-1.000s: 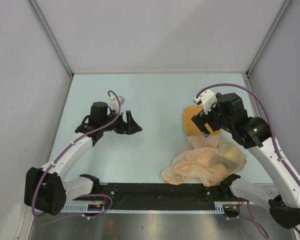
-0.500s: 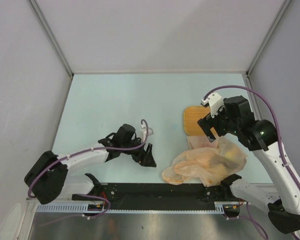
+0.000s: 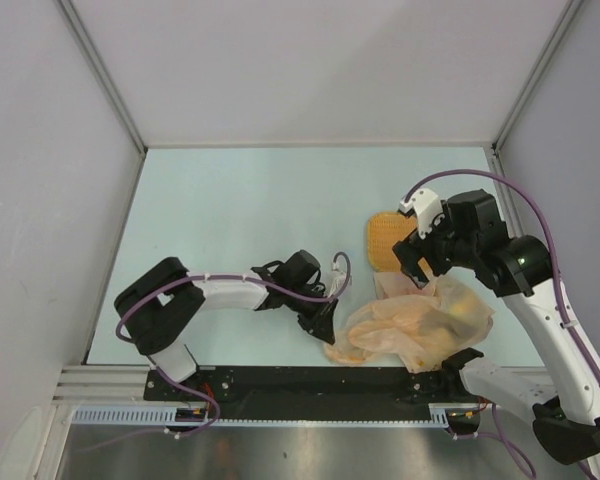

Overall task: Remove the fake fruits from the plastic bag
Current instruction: Pick up the plastic bag at the center of the board.

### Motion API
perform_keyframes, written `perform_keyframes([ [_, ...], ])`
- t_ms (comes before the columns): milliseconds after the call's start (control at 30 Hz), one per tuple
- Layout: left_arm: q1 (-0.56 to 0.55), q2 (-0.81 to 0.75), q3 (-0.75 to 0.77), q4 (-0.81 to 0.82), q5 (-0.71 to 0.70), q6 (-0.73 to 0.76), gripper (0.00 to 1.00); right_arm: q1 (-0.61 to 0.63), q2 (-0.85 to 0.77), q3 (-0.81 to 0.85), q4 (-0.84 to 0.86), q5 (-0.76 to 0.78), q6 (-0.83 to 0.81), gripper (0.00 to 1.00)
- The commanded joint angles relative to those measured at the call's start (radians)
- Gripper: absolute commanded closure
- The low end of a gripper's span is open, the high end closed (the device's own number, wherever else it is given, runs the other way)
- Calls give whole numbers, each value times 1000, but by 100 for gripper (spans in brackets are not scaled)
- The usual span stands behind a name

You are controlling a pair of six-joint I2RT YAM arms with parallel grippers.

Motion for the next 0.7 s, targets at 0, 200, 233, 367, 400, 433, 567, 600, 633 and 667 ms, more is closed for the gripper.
perform_keyframes([
  [0,21,33,70,-29,81,66,100,56,-20,0,-140,-249,-119,6],
  [200,142,38,70,-11,162,37,100,142,24,-102,-74,-194,-171,9],
  [233,194,24,74,-18,167,34,100,168,33,-97,-51,-180,-153,9],
  [367,366,-107,177,-136,194,41,100,196,88,-59,21,-137,-129,7],
  [400,404,-135,200,-150,214,43,100,198,99,-44,41,-133,-120,7],
  [433,474,-163,231,-173,252,52,100,199,127,-30,50,-133,-119,7],
  [567,602,-301,474,-319,245,250,100,213,194,108,87,-107,-99,6],
  [600,633,-325,513,-302,248,239,100,216,207,137,113,-101,-103,5],
  [633,697,-322,556,-281,259,189,100,218,216,163,138,-84,-114,5],
  [667,726,-309,673,-267,278,164,100,219,236,186,164,-71,-120,4],
])
